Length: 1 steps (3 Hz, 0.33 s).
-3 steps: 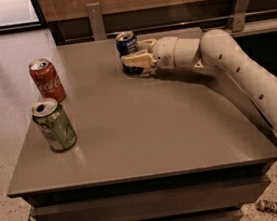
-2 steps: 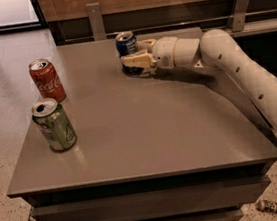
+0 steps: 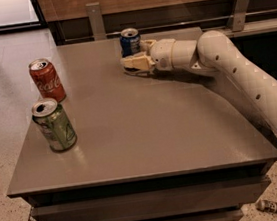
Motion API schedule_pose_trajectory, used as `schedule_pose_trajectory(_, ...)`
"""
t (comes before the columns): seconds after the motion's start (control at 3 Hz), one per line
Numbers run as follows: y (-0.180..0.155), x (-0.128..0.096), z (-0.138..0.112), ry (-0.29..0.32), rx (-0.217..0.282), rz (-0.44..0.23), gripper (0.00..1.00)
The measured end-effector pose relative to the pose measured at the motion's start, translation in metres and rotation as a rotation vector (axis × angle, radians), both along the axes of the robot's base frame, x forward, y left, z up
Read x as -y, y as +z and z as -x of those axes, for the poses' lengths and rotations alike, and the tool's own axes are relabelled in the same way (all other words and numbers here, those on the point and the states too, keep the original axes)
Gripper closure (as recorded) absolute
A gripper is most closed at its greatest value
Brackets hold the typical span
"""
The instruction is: Place pepsi can upright
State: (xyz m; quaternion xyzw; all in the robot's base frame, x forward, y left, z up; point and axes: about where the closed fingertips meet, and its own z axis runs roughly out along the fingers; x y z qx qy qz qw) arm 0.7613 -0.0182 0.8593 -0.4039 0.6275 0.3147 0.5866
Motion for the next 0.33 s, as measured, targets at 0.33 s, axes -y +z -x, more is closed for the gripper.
schedule_pose_trajectory(0.33, -0.0002, -0.0019, 0.0002, 0.003, 0.000, 0.000, 0.00)
